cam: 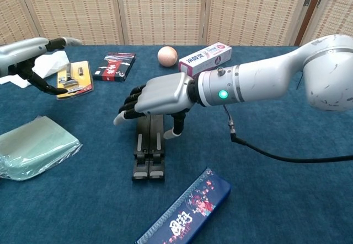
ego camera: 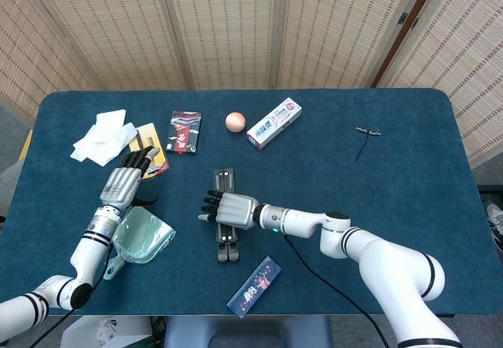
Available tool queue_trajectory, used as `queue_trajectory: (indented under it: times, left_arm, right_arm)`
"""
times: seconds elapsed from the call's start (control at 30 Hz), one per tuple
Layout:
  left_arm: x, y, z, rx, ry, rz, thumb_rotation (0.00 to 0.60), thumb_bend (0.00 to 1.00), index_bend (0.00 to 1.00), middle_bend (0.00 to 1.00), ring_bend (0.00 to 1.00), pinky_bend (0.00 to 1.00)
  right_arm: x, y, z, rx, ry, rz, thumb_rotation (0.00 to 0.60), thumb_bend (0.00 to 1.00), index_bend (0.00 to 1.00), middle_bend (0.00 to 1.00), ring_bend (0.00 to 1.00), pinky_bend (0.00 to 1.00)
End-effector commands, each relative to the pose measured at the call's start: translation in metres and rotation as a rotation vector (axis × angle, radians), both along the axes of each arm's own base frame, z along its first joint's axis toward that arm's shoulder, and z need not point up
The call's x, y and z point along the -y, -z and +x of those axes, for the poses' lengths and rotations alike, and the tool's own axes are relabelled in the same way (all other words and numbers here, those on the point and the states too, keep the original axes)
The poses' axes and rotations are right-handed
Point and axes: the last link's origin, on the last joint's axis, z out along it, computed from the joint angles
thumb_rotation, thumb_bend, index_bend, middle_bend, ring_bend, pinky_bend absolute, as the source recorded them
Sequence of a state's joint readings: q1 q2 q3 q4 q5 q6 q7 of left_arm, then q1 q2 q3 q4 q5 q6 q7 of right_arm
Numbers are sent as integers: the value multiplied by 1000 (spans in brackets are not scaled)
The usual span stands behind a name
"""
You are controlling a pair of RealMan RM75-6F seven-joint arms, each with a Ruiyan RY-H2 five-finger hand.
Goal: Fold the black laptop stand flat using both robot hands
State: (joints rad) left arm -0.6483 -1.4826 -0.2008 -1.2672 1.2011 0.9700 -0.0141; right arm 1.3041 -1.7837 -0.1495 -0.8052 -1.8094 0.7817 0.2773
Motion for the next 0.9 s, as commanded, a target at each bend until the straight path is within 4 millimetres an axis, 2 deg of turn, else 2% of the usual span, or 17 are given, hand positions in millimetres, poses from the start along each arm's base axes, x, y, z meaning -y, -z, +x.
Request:
queue_trajectory:
  times: [0.03,0.13,0.27,0.37,0.53,0.63,0.9]
  left_arm:
    - [0,0,1,-2,1,-5,600,210,0,0,0,0]
    - [1,0,1,-17,8,-16,600,210,0,0,0,0]
    - [5,-4,3,-24,25,-9,600,210,0,0,0,0]
    - [9,-6,2,-50,34,5,600,210,0,0,0,0]
    - [15,-12,-1,-74,30,27,600,211,0,0,0,0]
    - [23,-21,-8,-90,21,78,600,210,0,0,0,0]
    - [54,-49,-30,-128,-30,172,600,211,0,0,0,0]
  right_arm:
    - [3,-11,-1,35,29,-22,600,227,0,0,0,0]
    - [6,-29,-9,62,64,-68,600,226,0,0,0,0]
    - [7,-66,-32,111,147,-165,600,226,0,0,0,0]
    - [1,-97,-53,147,228,-259,600,227,0,0,0,0]
    - [-17,-137,-84,192,368,-398,600,227,0,0,0,0]
    - [-32,-164,-108,209,469,-497,600,226,0,0,0,0]
    - [-75,-212,-161,218,621,-696,600,213,0,0,0,0]
